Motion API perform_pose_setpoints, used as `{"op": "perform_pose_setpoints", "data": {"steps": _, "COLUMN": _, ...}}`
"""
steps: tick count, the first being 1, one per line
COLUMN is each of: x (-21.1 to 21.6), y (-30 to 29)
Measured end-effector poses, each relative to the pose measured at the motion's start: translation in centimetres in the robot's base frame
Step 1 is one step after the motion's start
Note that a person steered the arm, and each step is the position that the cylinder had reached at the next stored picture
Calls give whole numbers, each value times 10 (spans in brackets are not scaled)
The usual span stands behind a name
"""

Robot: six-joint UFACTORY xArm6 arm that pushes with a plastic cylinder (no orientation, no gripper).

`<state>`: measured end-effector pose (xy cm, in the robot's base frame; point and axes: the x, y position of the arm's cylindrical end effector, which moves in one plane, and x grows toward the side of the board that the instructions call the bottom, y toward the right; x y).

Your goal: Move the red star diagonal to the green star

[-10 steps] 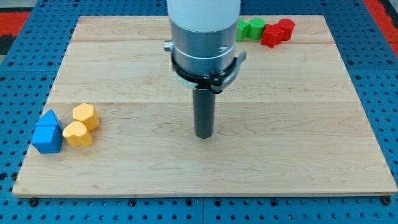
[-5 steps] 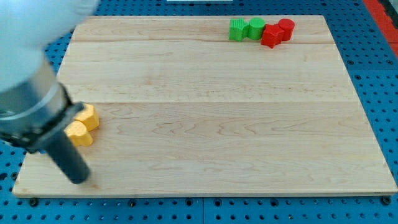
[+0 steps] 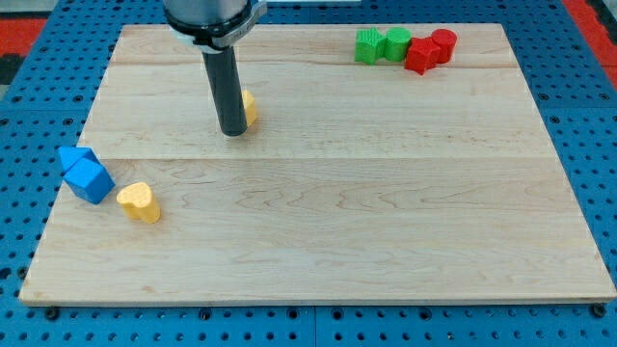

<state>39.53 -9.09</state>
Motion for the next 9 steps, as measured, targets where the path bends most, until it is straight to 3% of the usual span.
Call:
{"op": "perform_pose_setpoints", "data": {"steps": 1, "x": -38, "y": 113}}
{"op": "perform_pose_setpoints", "data": {"steps": 2, "x": -110, "y": 223}}
{"op": "perform_pose_setpoints", "data": {"steps": 3, "x": -131, "y": 313}}
{"op": "perform_pose_setpoints", "data": {"steps": 4, "x": -122, "y": 342}}
{"op": "perform_pose_setpoints", "data": {"steps": 5, "x": -151, "y": 435}}
{"op": "perform_pose_setpoints", "data": {"steps": 7, "x": -185, "y": 436}}
{"op": "perform_pose_setpoints", "data": {"steps": 9, "x": -199, "y": 340}}
